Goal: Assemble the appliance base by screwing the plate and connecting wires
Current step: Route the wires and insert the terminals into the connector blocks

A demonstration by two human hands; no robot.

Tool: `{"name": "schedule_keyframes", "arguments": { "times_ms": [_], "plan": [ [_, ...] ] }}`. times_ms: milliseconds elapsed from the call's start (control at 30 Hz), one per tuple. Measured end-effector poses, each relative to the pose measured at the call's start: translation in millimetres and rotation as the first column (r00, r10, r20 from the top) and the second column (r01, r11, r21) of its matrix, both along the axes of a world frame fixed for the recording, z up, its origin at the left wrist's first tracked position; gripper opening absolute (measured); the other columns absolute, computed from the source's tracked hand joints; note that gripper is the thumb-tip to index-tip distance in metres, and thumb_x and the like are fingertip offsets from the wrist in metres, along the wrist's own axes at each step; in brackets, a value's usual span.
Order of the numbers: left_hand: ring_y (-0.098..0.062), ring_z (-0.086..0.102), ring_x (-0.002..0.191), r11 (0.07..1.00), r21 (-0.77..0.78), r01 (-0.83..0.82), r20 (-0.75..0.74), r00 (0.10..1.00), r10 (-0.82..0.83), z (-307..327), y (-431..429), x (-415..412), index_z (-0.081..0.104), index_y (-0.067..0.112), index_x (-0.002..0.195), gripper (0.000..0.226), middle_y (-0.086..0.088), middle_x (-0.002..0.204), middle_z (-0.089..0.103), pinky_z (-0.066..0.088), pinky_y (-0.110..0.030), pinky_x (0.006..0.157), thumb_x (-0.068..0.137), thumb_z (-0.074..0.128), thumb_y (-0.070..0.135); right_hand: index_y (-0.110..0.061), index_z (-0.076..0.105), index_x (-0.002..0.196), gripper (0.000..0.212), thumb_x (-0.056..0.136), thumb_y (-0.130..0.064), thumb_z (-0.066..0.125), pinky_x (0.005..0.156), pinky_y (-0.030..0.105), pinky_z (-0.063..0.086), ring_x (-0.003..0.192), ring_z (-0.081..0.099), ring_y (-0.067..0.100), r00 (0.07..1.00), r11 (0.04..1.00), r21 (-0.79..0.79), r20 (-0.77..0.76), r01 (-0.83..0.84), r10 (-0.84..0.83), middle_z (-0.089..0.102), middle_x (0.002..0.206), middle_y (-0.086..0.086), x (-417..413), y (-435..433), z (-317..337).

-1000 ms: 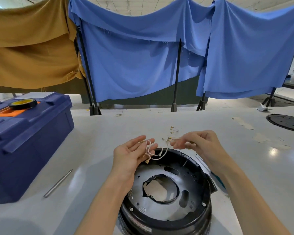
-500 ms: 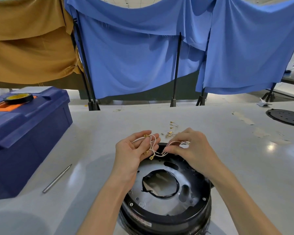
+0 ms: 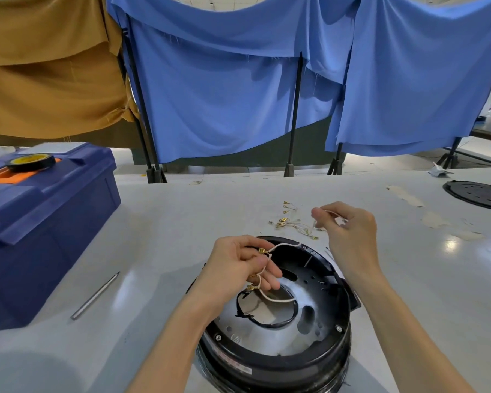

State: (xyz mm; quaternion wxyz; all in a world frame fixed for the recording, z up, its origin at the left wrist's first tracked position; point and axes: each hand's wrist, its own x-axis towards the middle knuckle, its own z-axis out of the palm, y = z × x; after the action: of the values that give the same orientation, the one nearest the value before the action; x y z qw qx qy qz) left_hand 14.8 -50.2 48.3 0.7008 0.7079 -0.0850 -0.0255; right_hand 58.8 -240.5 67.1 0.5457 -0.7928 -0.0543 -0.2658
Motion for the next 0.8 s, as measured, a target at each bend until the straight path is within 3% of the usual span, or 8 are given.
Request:
{"name": "schedule_keyframes", "arguments": {
  "times_ms": [33,67,133,233,333,533,700,800],
  "plan": [
    [-0.03,0.072,0.066,0.999,-0.044,-0.016,-0.016,1.0,0.015,0.4,-0.8,0.5,0.062,-0.002,0.105,0.02,-0.02,0.077,0.073,0.057,-0.025,0.059,0.094,0.049,-0.012,-0.03,0.071,0.094,0.011,0.086,-0.023,0.074,0.085,0.024,0.041,0.106,0.058,0.015,1.0,0.999,-0.051,-0.019,0.008,-0.009,0.07,0.096,-0.009,-1.5,1.3,-0.6],
    [-0.031,0.073,0.071,0.994,-0.099,-0.043,-0.03,0.999,0.04,0.9,-1.0,1.3,0.062,-0.002,0.106,0.018,-0.02,0.08,0.074,0.058,-0.025,0.061,0.095,0.05,-0.011,-0.031,0.068,0.11,0.029,0.083,-0.028,0.077,0.093,0.027,0.034,0.123,0.044,0.02,0.998,0.99,-0.134,-0.026,0.048,-0.052,0.062,0.12,-0.005,-4.0,3.3,-0.3],
    [-0.031,0.074,0.079,0.974,-0.199,-0.107,-0.048,0.994,0.099,2.0,-0.6,4.0,0.061,-0.002,0.109,0.017,-0.019,0.085,0.074,0.058,-0.023,0.063,0.095,0.052,-0.006,-0.03,0.065,0.119,0.047,0.076,-0.032,0.082,0.098,0.032,0.027,0.131,0.028,0.023,0.984,0.957,-0.242,0.112,0.159,-0.136,0.043,0.139,0.0,-10.2,8.1,2.5],
    [-0.028,0.074,0.089,0.945,-0.292,-0.149,-0.042,0.989,0.143,3.2,-0.5,7.5,0.06,0.0,0.113,0.019,-0.017,0.092,0.075,0.058,-0.022,0.069,0.095,0.053,-0.003,-0.02,0.074,0.084,0.014,0.077,-0.031,0.081,0.084,0.024,0.035,0.096,0.05,0.009,0.964,0.969,-0.211,0.258,0.127,-0.07,0.064,0.095,-0.006,-21.0,19.3,10.3],
    [-0.026,0.072,0.095,0.938,-0.322,-0.132,-0.025,0.991,0.131,2.7,-2.3,7.1,0.061,0.002,0.114,0.02,-0.015,0.097,0.075,0.058,-0.023,0.075,0.096,0.053,-0.002,-0.019,0.073,0.068,0.029,0.091,-0.036,0.066,0.063,0.024,0.045,0.06,0.058,0.005,0.982,0.95,-0.252,-0.088,-0.184,0.167,0.068,0.062,-0.006,-24.0,28.9,11.6],
    [-0.019,0.073,0.093,0.96,-0.227,-0.161,0.002,0.986,0.166,-3.7,-7.7,1.7,0.067,0.006,0.109,0.019,-0.008,0.093,0.076,0.056,-0.02,0.076,0.096,0.054,0.001,-0.011,0.074,0.089,0.018,0.093,-0.026,0.066,0.075,0.031,0.057,0.076,0.07,0.015,0.921,0.943,-0.119,-0.283,-0.31,0.267,0.074,0.077,0.003,-19.3,40.3,1.7],
    [-0.018,0.073,0.092,0.965,-0.201,-0.167,0.002,0.985,0.171,-2.9,-8.5,-0.6,0.07,0.012,0.105,0.019,-0.006,0.093,0.077,0.056,-0.018,0.074,0.095,0.057,0.003,0.007,0.068,0.087,0.017,0.09,-0.01,0.069,0.066,0.032,0.059,0.066,0.069,0.026,0.827,0.916,0.286,-0.411,-0.282,0.383,0.072,0.079,0.024,-19.6,43.3,0.0],
    [-0.016,0.073,0.092,0.959,-0.216,-0.185,0.011,0.981,0.192,-1.9,-9.0,-1.1,0.071,0.013,0.105,0.019,-0.003,0.094,0.077,0.056,-0.019,0.073,0.096,0.056,0.004,0.008,0.07,0.093,0.019,0.092,-0.011,0.067,0.069,0.036,0.062,0.073,0.073,0.035,0.729,0.852,0.409,-0.464,-0.327,0.503,0.073,0.083,0.024,-21.7,42.0,2.7]
  ]
}}
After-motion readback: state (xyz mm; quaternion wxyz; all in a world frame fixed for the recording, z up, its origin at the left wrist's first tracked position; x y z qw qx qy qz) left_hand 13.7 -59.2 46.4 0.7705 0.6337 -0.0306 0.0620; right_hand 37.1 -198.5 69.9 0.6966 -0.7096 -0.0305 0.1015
